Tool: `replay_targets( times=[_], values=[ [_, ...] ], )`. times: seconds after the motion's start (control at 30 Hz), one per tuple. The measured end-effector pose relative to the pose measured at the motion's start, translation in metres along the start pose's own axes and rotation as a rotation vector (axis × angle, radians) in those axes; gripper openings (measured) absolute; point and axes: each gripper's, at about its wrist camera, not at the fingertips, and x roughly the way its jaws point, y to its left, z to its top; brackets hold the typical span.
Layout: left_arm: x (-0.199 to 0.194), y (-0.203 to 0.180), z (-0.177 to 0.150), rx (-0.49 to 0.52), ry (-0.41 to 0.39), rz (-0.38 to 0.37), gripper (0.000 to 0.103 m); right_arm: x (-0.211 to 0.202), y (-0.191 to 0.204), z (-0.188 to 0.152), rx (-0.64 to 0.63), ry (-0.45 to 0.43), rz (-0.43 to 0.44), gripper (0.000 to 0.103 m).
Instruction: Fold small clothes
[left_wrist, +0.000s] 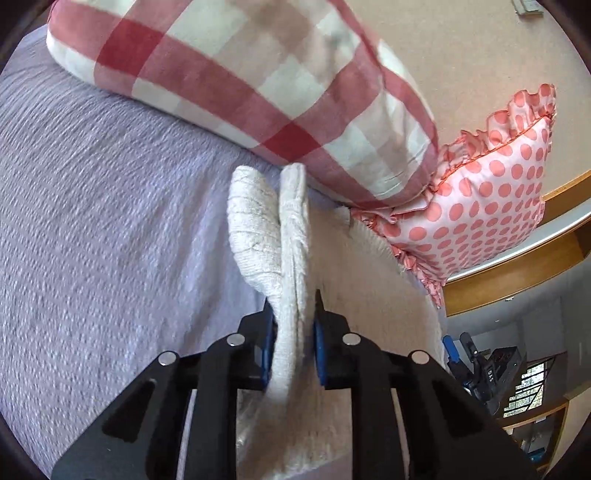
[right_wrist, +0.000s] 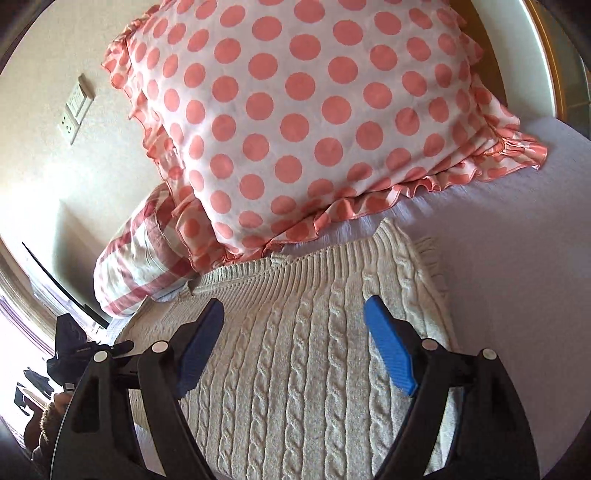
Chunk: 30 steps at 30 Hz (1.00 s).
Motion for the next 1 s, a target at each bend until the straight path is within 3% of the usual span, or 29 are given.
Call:
replay_targets(
  times=[0.17,0.33,0.4,0.47,0.53,0.6,0.63,0.7,0.77,0.87,0.93,1.0],
  values=[
    [-0.007,-0.130,-0.001,0.173,-0.019,-0.092,0.016,-0.027,-0.012,0.016,0.030,-0.087,-0.007,0.081],
    [0.093,-0.261,-0.056,0.311,0.112,-0.207,0.015,-0.050,-0.047,0.029,0.072,-0.156,-0.083,0.081],
    [0.148,-0.291,-0.080,0.334,0.200,-0.273,0.011,-0.052,-0.065,0.030,0.076,-0.147,-0.133,0.081],
    [0.174,-0.305,-0.095,0.317,0.252,-0.318,0.011,-0.055,-0.081,0.031,0.089,-0.131,-0.136,0.081],
    [0.167,-0.312,-0.103,0.350,0.250,-0.348,0.011,-0.060,-0.093,0.033,0.127,-0.119,-0.071,0.081],
    [0.139,-0.305,-0.106,0.421,0.195,-0.304,0.020,-0.061,-0.091,0.034,0.145,-0.078,0.069,0.080],
    [0.124,-0.297,-0.107,0.444,0.168,-0.273,0.027,-0.059,-0.081,0.033,0.127,-0.038,0.142,0.079],
    [0.094,-0.272,-0.109,0.486,0.111,-0.197,0.033,-0.049,-0.051,0.028,0.054,0.055,0.248,0.079],
    [0.066,-0.247,-0.112,0.533,0.065,-0.113,0.036,-0.025,-0.024,0.024,0.015,0.172,0.231,0.079],
    [0.042,-0.212,-0.118,0.559,0.034,-0.036,0.042,0.015,-0.010,0.013,0.016,0.300,0.087,0.079],
    [0.031,-0.190,-0.118,0.547,0.041,-0.022,0.043,0.028,-0.011,0.007,0.029,0.328,0.060,0.079],
    [0.026,-0.177,-0.118,0.529,0.047,-0.014,0.044,0.026,-0.004,0.004,-0.007,0.310,0.065,0.067]
  ],
)
